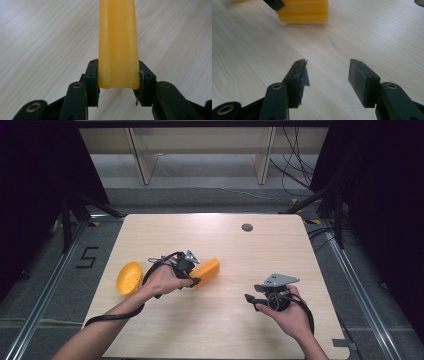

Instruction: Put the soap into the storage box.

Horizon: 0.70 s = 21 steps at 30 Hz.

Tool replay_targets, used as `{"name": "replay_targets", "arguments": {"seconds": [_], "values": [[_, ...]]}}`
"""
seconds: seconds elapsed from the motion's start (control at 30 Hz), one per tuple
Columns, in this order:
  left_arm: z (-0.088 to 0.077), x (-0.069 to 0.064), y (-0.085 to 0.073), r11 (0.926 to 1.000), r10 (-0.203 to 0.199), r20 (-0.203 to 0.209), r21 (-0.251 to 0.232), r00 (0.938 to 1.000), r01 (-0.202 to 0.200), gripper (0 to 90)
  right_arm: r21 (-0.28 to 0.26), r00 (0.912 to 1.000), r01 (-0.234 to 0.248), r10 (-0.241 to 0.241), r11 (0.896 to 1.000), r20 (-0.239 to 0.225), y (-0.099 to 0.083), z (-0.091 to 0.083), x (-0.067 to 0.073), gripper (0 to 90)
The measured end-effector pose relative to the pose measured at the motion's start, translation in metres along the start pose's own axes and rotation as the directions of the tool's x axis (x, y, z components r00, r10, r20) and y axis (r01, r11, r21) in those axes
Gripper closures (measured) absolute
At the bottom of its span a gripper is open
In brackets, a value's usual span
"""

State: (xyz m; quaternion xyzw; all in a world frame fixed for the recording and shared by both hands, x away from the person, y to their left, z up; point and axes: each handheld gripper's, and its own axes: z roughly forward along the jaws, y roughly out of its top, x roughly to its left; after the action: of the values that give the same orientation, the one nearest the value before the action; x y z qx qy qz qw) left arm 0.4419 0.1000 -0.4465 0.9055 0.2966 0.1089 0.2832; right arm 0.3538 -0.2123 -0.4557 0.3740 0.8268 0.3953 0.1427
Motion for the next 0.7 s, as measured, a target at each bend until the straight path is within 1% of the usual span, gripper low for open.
{"name": "replay_targets", "arguments": {"seconds": [0.03, 0.07, 0.1, 0.13, 0.17, 0.2, 0.23, 0.27, 0.3, 0.37, 0.43, 0.47, 0.5, 0.57, 0.6, 0.7], "values": [[-0.003, 0.0, 0.0, 1.0, -0.009, -0.003, -0.004, 1.0, 0.009, 60.7, -0.004, 1.0, 0.006, -0.006, 1.0, 0.002, 0.0, 0.0, -0.001, 48.6], [-0.003, 0.0, 0.0, 1.0, -0.009, -0.003, -0.004, 1.0, 0.009, 60.7, -0.004, 1.0, 0.006, -0.006, 1.0, 0.002, 0.0, 0.0, -0.001, 48.6], [-0.008, 0.0, -0.002, 0.9997, -0.022, -0.009, -0.011, 0.9997, 0.021, 60.7, -0.011, 0.9999, 0.01, -0.01, 1.0, 0.005, 0.0, 0.0, -0.002, 48.6], [-0.01, 0.0, -0.003, 0.9991, -0.03, -0.019, -0.029, 0.9994, 0.03, 60.6, -0.012, 1.0, 0.006, -0.006, 1.0, 0.004, 0.0, 0.0, -0.001, 48.6], [-0.013, 0.0, -0.004, 0.998, -0.056, -0.014, -0.03, 0.9983, 0.055, 60.6, -0.01, 0.9999, 0.008, -0.008, 1.0, 0.006, 0.0, 0.0, -0.002, 48.6], [-0.015, 0.0, -0.005, 0.9981, -0.052, -0.019, -0.034, 0.9984, 0.052, 60.6, -0.009, 1.0, 0.004, -0.004, 1.0, 0.004, 0.001, -0.001, -0.001, 48.6], [-0.017, 0.0, -0.006, 0.9976, -0.058, -0.024, -0.039, 0.9981, 0.057, 60.6, -0.007, 1.0, -0.007, 0.007, 1.0, 0.002, 0.0, -0.001, 0.0, 48.6], [-0.02, 0.0, -0.007, 0.9978, -0.059, -0.018, -0.034, 0.9981, 0.058, 60.7, -0.011, 1.0, 0.01, -0.01, 1.0, 0.0, 0.001, 0.0, -0.001, 48.6], [-0.021, 0.0, -0.009, 0.9964, -0.07, -0.025, -0.05, 0.9972, 0.069, 60.6, -0.01, 1.0, 0.008, -0.008, 1.0, 0.001, 0.001, 0.0, -0.001, 48.6], [-0.026, -0.001, -0.011, 0.9951, -0.086, -0.022, -0.052, 0.9961, 0.084, 60.6, -0.009, 1.0, 0.007, -0.007, 1.0, 0.002, 0.001, 0.0, -0.001, 48.6], [-0.028, 0.0, -0.013, 0.9955, -0.08, -0.028, -0.054, 0.9964, 0.078, 60.6, -0.009, 1.0, 0.007, -0.007, 1.0, 0.002, 0.001, 0.0, 0.0, 48.6], [-0.031, 0.0, -0.015, 0.9951, -0.089, -0.025, -0.047, 0.9958, 0.087, 60.6, -0.008, 1.0, 0.007, -0.007, 1.0, 0.002, 0.001, 0.0, 0.0, 48.6], [-0.033, 0.0, -0.017, 0.9936, -0.102, -0.029, -0.052, 0.9943, 0.101, 60.7, -0.008, 1.0, 0.007, -0.007, 1.0, 0.002, 0.001, 0.0, -0.001, 48.6], [-0.035, 0.0, -0.018, 0.9932, -0.108, -0.029, -0.045, 0.9937, 0.107, 60.7, -0.008, 1.0, 0.006, -0.006, 1.0, 0.001, 0.001, 0.0, 0.0, 48.6], [-0.037, 0.001, -0.021, 0.9911, -0.125, -0.03, -0.048, 0.9917, 0.124, 60.7, -0.009, 1.0, 0.006, -0.006, 1.0, 0.0, 0.001, 0.0, 0.0, 48.6], [-0.041, 0.003, -0.022, 0.9909, -0.129, -0.035, -0.044, 0.991, 0.128, 60.7, -0.007, 1.0, 0.007, -0.007, 1.0, 0.0, 0.001, 0.0, 0.0, 48.6]]}}
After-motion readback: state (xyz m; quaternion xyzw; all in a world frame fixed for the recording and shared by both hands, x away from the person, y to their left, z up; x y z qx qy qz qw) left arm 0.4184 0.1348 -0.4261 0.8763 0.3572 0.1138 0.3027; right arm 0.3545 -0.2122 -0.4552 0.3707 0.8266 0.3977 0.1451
